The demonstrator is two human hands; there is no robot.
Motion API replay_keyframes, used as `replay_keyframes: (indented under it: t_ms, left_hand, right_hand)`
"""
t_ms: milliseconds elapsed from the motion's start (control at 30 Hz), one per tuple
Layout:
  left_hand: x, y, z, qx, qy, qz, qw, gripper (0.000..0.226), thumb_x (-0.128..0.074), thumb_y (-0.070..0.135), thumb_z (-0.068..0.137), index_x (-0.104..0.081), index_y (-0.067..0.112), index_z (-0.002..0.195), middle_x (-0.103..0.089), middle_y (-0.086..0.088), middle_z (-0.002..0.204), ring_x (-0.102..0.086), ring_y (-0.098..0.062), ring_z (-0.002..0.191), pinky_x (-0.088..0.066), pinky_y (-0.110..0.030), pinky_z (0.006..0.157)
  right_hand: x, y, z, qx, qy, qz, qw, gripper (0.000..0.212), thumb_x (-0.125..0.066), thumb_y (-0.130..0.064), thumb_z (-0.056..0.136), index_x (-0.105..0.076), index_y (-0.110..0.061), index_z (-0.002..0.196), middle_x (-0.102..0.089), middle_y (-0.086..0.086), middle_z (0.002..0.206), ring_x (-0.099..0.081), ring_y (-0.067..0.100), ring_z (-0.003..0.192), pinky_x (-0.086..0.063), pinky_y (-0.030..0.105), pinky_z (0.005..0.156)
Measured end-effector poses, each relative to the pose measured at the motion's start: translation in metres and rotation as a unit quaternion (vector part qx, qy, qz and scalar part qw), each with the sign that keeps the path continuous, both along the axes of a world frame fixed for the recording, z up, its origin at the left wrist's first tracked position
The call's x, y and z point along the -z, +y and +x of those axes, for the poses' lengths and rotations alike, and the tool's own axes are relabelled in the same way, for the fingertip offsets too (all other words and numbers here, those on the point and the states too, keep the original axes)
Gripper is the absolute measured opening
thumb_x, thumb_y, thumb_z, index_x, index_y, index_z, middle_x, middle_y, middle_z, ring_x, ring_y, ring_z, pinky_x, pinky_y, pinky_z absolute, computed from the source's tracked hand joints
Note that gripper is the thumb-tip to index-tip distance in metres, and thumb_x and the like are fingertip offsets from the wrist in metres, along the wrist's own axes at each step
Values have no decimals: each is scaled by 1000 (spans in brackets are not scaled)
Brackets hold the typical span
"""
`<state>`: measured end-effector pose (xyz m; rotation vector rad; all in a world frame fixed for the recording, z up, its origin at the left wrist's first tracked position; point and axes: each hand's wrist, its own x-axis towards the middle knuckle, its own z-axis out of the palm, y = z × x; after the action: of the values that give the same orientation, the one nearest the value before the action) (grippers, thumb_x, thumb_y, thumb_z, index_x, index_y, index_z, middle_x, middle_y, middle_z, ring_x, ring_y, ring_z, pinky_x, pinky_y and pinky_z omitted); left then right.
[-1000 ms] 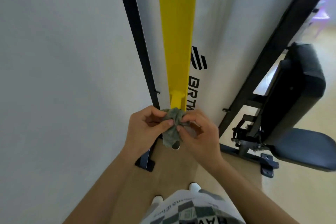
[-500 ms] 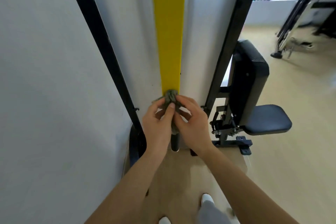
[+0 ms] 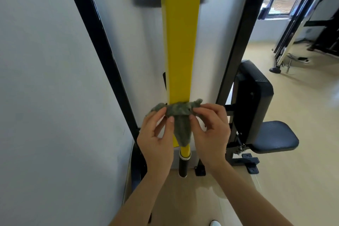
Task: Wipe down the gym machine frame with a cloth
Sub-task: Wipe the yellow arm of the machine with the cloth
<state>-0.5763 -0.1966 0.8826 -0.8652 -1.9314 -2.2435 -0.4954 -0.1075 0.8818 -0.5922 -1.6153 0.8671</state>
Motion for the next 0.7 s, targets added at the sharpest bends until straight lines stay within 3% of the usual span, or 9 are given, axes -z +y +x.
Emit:
replay_keyframes:
  t_ms: [67,167,367,467,567,700]
  left_hand:
    - [-4,10,-8,42,-59,-15,997,33,-72,8,91,-68,16,122,-71,8,117,-66,-9,115,-55,-22,93]
    - [-1,15,-17,97,-102,-30,990,32,-72,14,91,-64,30,118,-70,24,111,-66,-4,112,-54,-15,85]
    - [20,2,-18,137,-90,-93,982,44,-75,14,89,-59,35,125,-68,27,116,-64,4,113,-52,-9,79]
    - [15,1,-20,132,-67,-110,983,45,-74,21,89,-60,27,131,-66,20,121,-63,6,110,-51,-6,75]
    - [1,6,-23,104,-49,-105,988,42,-71,29,88,-66,20,128,-68,21,111,-63,12,102,-48,-2,73]
    - [-16,12,-32,84,-10,-120,989,31,-75,14,89,-69,19,118,-70,14,102,-66,9,93,-51,-5,73]
  right_hand:
    - [-3,10,-7,-16,-10,-53,998,20,-76,1,84,-73,-10,100,-57,0,107,-64,17,100,-60,33,86]
    - [3,18,-5,-91,-44,-115,988,22,-70,2,89,-69,-8,108,-68,1,106,-67,13,102,-61,34,86]
    - [24,8,16,-191,-103,-157,963,51,-75,-6,87,-58,-19,134,-64,-8,127,-66,14,111,-60,29,84]
    - [18,11,10,-180,-80,-168,966,45,-76,-7,87,-60,-17,127,-66,-5,122,-69,16,105,-62,33,80]
    - [8,15,-1,-151,-47,-164,974,33,-75,-6,88,-66,-17,117,-70,-9,109,-69,15,99,-62,30,79]
    - [-6,21,-7,-128,-35,-142,981,24,-75,-6,88,-68,-20,106,-70,-14,97,-68,10,94,-59,22,76]
